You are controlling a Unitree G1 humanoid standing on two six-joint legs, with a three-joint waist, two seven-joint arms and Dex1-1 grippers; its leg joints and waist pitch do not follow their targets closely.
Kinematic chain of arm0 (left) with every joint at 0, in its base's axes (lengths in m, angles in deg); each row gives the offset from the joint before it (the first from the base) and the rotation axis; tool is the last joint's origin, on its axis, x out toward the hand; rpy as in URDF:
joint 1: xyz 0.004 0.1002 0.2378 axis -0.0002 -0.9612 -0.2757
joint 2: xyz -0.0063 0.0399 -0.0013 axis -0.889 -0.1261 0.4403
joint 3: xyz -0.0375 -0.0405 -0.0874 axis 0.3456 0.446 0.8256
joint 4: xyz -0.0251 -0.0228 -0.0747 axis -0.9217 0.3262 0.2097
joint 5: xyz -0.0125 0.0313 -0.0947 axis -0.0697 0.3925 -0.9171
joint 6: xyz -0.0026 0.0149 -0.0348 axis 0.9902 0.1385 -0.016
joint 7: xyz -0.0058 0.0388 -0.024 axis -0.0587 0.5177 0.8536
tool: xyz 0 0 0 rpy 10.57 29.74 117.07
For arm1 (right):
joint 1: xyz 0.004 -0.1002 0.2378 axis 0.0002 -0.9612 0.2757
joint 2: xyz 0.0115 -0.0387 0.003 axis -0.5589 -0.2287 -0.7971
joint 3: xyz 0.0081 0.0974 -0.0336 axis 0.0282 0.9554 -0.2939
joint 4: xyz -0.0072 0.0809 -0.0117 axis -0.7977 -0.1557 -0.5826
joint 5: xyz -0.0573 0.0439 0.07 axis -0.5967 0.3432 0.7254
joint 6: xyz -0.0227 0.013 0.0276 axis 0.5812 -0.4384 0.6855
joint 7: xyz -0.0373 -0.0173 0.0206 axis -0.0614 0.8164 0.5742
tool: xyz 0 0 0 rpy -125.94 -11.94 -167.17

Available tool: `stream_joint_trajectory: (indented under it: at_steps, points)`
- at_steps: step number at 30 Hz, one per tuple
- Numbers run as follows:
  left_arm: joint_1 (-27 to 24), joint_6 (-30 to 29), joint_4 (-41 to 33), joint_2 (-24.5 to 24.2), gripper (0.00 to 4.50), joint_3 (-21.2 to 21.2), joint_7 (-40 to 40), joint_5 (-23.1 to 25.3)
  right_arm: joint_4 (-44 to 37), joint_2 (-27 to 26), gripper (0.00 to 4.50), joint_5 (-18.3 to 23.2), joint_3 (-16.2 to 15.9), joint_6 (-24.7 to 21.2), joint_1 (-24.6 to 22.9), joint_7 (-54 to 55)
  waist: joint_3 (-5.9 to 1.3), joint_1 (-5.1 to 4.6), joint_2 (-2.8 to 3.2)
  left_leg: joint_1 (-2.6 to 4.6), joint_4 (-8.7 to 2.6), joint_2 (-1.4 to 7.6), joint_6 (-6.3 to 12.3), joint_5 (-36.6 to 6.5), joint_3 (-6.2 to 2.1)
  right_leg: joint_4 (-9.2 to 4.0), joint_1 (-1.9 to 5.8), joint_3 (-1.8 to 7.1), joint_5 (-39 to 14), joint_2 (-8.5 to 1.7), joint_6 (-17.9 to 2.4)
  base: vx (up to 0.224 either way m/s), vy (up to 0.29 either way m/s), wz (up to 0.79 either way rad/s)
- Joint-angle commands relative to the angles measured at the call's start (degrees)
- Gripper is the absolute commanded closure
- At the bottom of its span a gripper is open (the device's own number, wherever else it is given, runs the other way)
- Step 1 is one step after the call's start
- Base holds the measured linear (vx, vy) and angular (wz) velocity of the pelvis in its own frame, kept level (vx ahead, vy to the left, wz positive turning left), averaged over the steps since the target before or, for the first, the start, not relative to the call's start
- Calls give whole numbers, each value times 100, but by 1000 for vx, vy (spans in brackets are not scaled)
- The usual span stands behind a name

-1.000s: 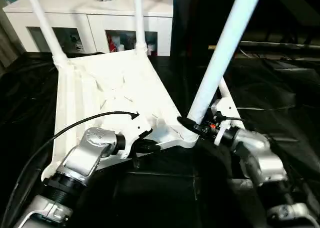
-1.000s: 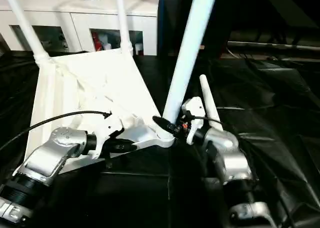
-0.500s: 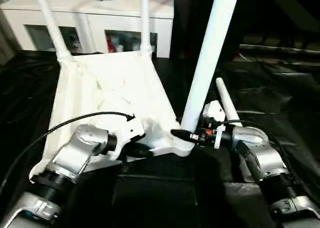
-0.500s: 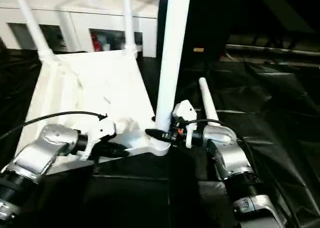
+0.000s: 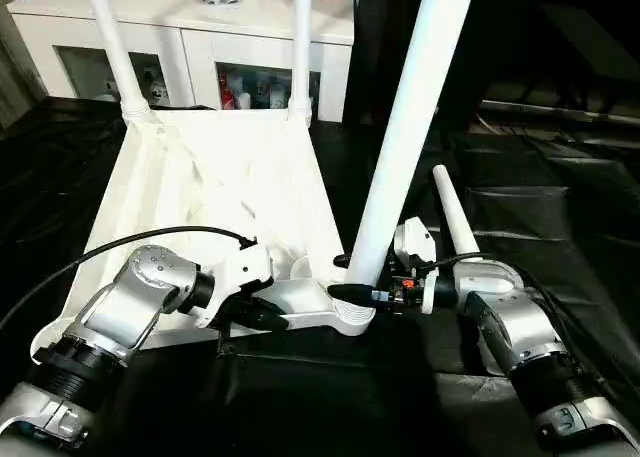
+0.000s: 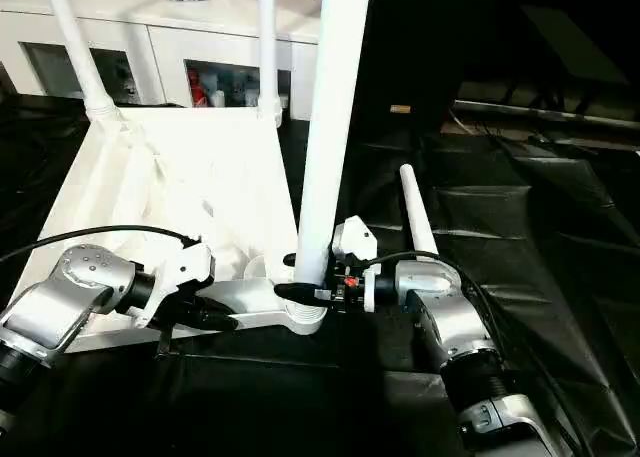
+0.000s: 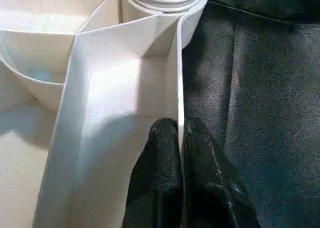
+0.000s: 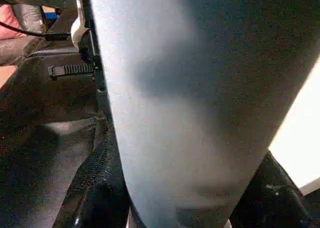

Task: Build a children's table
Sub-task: Rotate leg to tighten

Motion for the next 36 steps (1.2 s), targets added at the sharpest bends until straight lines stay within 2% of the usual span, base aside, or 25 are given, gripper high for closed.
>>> stream_joint_trajectory:
  at_steps: [1, 2, 3, 4, 5, 6, 7, 8, 9, 10, 11, 13, 14, 15, 16, 17, 18, 19, 21, 24, 27, 29, 34, 35, 36]
  points:
    - [240, 285, -130, 230, 450, -15, -28, -115, 968, 116, 258, -665, -276, -176, -300, 489, -161, -14, 137, 148, -559, 463, -246, -2263, -195, -465, 51, 259, -1359, -537, -1376, 0, 0, 0]
    - [272, 295, -10, 352, 450, 53, 243, -74, 1199, 38, 258, -713, -147, -116, -207, 877, -140, -11, 138, 161, -567, 461, -261, -2390, -201, -489, 40, 263, -1591, -539, -1340, 0, 0, 0]
    - [277, 278, 17, 397, 450, 82, 333, -76, 1294, 2, 258, -728, -86, -111, -168, 1056, -93, -25, 128, 204, -563, 448, -339, -2753, -217, -555, -12, 276, -2298, -565, -1234, 0, 0, 0]
    - [281, 258, 26, 423, 450, 93, 384, -75, 1354, -17, 258, -751, -58, -100, -140, 1187, -85, -17, 121, 236, -560, 446, -376, -2925, -240, -590, -24, 271, -2683, -582, -1132, 0, 0, 0]
    - [302, 98, 68, 577, 450, 159, 672, -72, 1651, -119, 258, -847, 99, -87, 3, 1863, -90, -43, 113, 210, -591, 450, -435, -3068, -304, -615, -18, 272, -3151, -597, -920, -52, 0, -7]
    - [302, 98, 68, 577, 450, 159, 672, -72, 1651, -119, 258, -847, 99, -87, 3, 1863, -92, -53, 120, 204, -607, 457, -469, -3096, -323, -606, -17, 264, -3195, -597, -873, 0, 0, 0]
    - [322, 3, 99, 676, 450, 199, 846, -64, 1794, -187, 258, -860, 198, -86, 78, 2220, -98, -77, 112, 163, -629, 451, -489, -3143, -354, -604, 11, 242, -3242, -591, -783, 0, 0, 0]
    - [343, -84, 128, 800, 450, 251, 1064, -50, 1941, -273, 258, -834, 330, -123, 156, 2614, -92, -115, 146, 138, -650, 451, -541, -3210, -368, -598, 4, 229, -3188, -585, -774, -40, 17, -19]
    - [381, -248, 169, 973, 450, 310, 1342, -31, 2120, -387, 258, -787, 481, -173, 266, 3087, -93, -134, 147, 126, -652, 446, -551, -3267, -385, -602, 12, 209, -3202, -585, -759, -46, 19, -18]
    - [403, -352, 195, 1090, 450, 356, 1517, -8, 2242, -464, 258, -757, 575, -198, 341, 3402, -84, -178, 173, 149, -654, 436, -612, -3436, -388, -622, -15, 175, -3241, -576, -751, -46, 19, -18]
    - [415, -416, 206, 1170, 450, 383, 1630, 14, 2335, -521, 258, -745, 636, -201, 399, 3653, -91, -217, 184, 179, -643, 428, -615, -3656, -421, -664, -7, 123, -3349, -590, -706, -53, 21, -17]
    - [489, -764, 265, 1493, 450, 467, 2137, 101, 2717, -707, 258, -686, 808, -222, 653, 4495, -81, -268, 225, 110, -680, 426, -607, -3741, -474, -663, 56, 68, -3260, -598, -682, -49, 30, -21]
    - [527, -937, 281, 1653, 450, 503, 2399, 141, 2893, -787, 258, -686, 871, -228, 777, 4929, -72, -304, 252, 132, -689, 420, -643, -3881, -484, -670, 36, 33, -3152, -576, -703, -45, 34, -20]
    - [566, -1268, 217, 1924, 450, 523, 2798, 215, 3160, -929, 258, -704, 952, -230, 991, 5569, -69, -324, 338, 178, -681, 407, -652, -4074, -496, -694, 27, -12, -3075, -565, -712, 0, 0, 0]
    - [566, -1268, 217, 1924, 450, 523, 2798, 215, 3160, -929, 258, -704, 952, -230, 991, 5569, -65, -357, 303, 168, -680, 408, -640, -4072, -484, -705, 39, -25, -2998, -570, -723, 0, 0, 0]
    - [570, -1318, 201, 1963, 450, 523, 2852, 225, 3197, -950, 258, -707, 962, -231, 1022, 5651, -47, -365, 311, 139, -687, 394, -587, -4136, -502, -734, 70, -87, -3054, -571, -654, 0, 0, 0]
    - [579, -1648, 61, 2239, 450, 515, 3183, 281, 3440, -1102, 258, -694, 1037, -264, 1234, 6073, -32, -360, 345, 161, -676, 385, -560, -4201, -490, -756, 44, -111, -3194, -605, -603, 0, 0, 0]
    - [575, -1798, -22, 2380, 450, 499, 3347, 322, 3555, -1168, 259, -717, 1047, -264, 1337, 6252, -33, -377, 334, 164, -674, 386, -556, -4218, -486, -767, 44, -118, -3269, -617, -584, 0, 0, 0]
    - [574, -1930, -109, 2572, 450, 481, 3622, 409, 3697, -1250, 259, -777, 1026, -246, 1462, 6411, -18, -395, 341, 224, -639, 374, -503, -4308, -491, -833, -1, -190, -3489, -625, -478, 0, 0, 0]
    - [579, -1943, -154, 2642, 450, 436, 3798, 496, 3814, -1322, 259, -784, 1018, -211, 1565, 6546, -23, -401, 351, 157, -671, 387, -431, -4210, -503, -828, 80, -248, -3280, -643, -444, 0, 0, 0]
    - [599, -1911, -90, 2644, 450, 463, 3895, 526, 3924, -1375, 259, -789, 1009, -145, 1637, 6603, -42, -366, 328, 145, -632, 375, -322, -3655, -439, -839, 42, -182, -3008, -704, -629, 0, 0, 0]
    - [617, -1846, -15, 2567, 450, 473, 3898, 557, 3960, -1410, 259, -786, 986, -62, 1681, 6568, -54, -353, 319, 114, -640, 392, -310, -3468, -437, -792, 58, -164, -2773, -699, -736, 0, 0, 0]
    - [637, -1851, -27, 2468, 450, 530, 3926, 578, 4009, -1473, 259, -806, 996, 175, 1793, 6288, -58, -341, 322, 96, -653, 402, -323, -3368, -403, -758, 58, -150, -2558, -680, -809, 0, 0, 0]
    - [640, -1837, -26, 2444, 450, 533, 3924, 579, 4001, -1491, 203, -765, 1026, 231, 1811, 6169, -68, -330, 321, 111, -649, 405, -315, -3324, -392, -756, 50, -138, -2486, -681, -828, 0, 0, 0]
    - [645, -1802, -19, 2418, 450, 535, 3909, 577, 3987, -1506, 189, -720, 1066, 282, 1834, 6097, -79, -329, 306, 104, -645, 409, -304, -3253, -386, -746, 57, -128, -2391, -682, -855, 0, 0, 0]
